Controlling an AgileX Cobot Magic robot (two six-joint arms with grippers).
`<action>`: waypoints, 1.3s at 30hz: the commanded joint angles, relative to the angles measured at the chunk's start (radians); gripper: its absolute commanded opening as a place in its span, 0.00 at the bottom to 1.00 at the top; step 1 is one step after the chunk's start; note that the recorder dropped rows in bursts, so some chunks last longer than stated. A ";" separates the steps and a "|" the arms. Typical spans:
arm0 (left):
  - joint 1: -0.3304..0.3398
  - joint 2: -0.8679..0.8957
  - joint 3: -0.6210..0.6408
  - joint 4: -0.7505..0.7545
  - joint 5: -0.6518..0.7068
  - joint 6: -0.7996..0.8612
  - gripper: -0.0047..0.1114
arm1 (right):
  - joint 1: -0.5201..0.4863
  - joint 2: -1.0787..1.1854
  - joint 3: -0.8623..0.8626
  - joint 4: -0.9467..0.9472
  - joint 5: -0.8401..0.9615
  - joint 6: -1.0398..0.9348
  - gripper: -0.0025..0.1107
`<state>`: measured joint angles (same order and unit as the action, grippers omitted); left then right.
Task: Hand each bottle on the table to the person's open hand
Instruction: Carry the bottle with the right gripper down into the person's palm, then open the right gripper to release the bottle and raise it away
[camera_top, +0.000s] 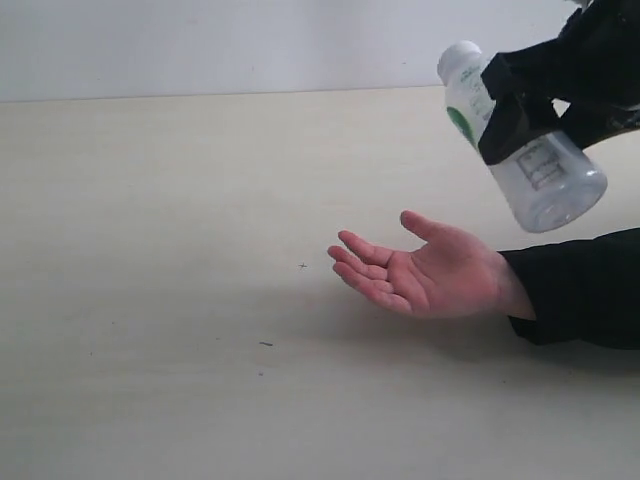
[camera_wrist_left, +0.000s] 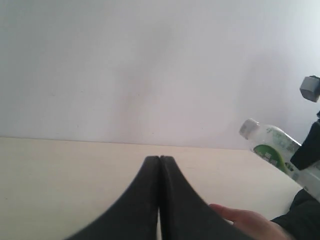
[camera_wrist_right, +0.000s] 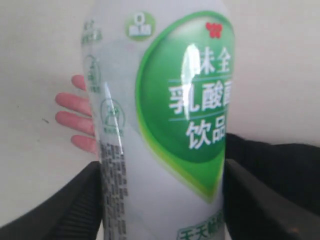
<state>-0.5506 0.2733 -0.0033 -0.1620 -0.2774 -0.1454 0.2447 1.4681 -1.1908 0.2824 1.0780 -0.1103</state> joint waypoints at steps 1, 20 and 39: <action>0.003 -0.006 0.003 0.004 0.007 -0.004 0.04 | 0.090 -0.041 0.115 0.029 -0.081 0.092 0.02; 0.003 -0.006 0.003 0.004 0.007 -0.004 0.04 | 0.221 0.104 0.213 -0.058 -0.348 0.427 0.02; 0.003 -0.006 0.003 0.004 0.007 -0.004 0.04 | 0.221 0.174 0.217 -0.054 -0.418 0.400 0.61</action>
<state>-0.5506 0.2733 -0.0033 -0.1620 -0.2757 -0.1454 0.4635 1.6435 -0.9718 0.2339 0.6958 0.3066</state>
